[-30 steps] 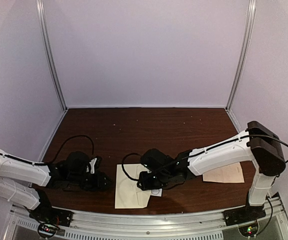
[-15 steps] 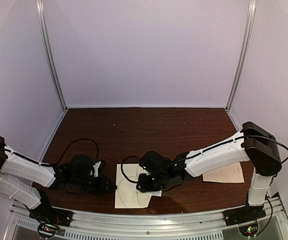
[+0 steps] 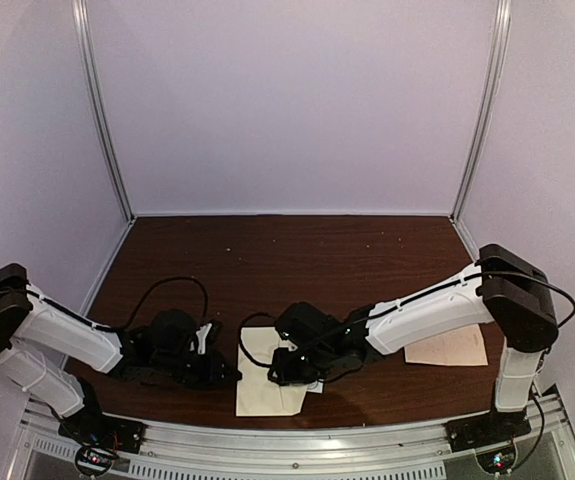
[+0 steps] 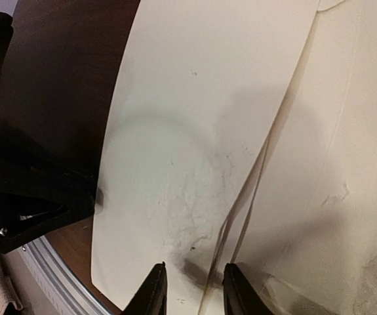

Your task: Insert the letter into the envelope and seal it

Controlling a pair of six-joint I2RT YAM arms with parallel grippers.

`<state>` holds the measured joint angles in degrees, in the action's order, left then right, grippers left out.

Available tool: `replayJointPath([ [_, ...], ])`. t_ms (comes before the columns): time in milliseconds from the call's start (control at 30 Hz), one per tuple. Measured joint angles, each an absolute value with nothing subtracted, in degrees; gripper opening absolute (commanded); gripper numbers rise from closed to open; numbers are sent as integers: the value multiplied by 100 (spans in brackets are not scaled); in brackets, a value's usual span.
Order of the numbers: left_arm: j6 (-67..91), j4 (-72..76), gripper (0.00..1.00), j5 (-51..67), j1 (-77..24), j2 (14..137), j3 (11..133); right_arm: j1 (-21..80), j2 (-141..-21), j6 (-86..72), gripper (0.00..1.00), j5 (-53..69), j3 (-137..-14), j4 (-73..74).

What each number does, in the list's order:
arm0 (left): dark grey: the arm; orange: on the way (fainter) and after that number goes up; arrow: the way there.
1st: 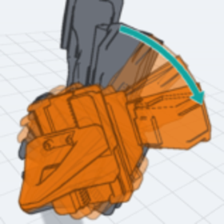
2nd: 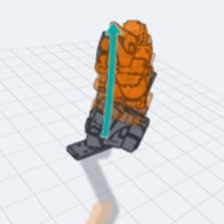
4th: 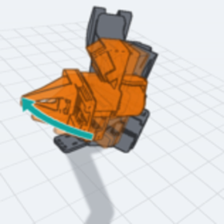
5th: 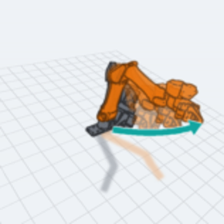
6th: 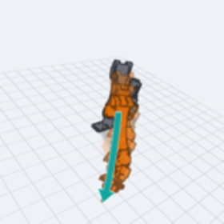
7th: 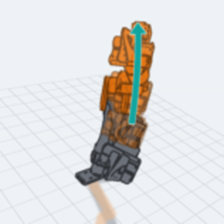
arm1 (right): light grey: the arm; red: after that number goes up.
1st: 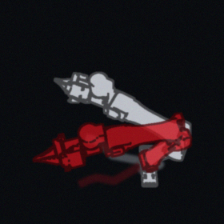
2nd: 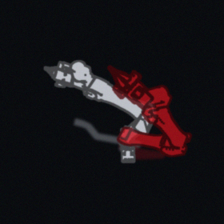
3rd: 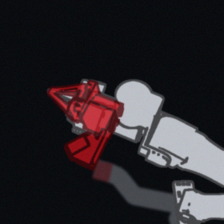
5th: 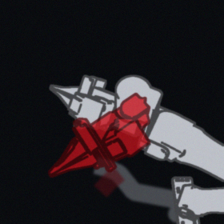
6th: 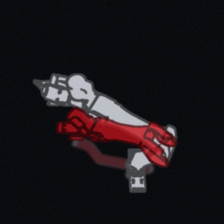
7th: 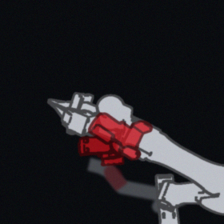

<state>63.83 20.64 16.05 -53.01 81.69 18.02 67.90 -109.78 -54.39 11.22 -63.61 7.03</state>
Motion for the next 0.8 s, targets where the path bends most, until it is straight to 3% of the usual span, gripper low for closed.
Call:
replayJointPath([
  [367, 6383, 2095, 14, 1605, -5332, 8235, 1841, 6790, -11072, -5426, 29, 1199, -6469, 666],
  [633, 6309, 1549, 32, 1369, -5369, 7828, 1916, 6766, -10925, -5398, 34, 954, -6442, 836],
  [800, 6278, 1221, 32, 1118, -5286, 7321, 1920, 6573, -10573, -5393, 35, 869, -6287, 832],
])
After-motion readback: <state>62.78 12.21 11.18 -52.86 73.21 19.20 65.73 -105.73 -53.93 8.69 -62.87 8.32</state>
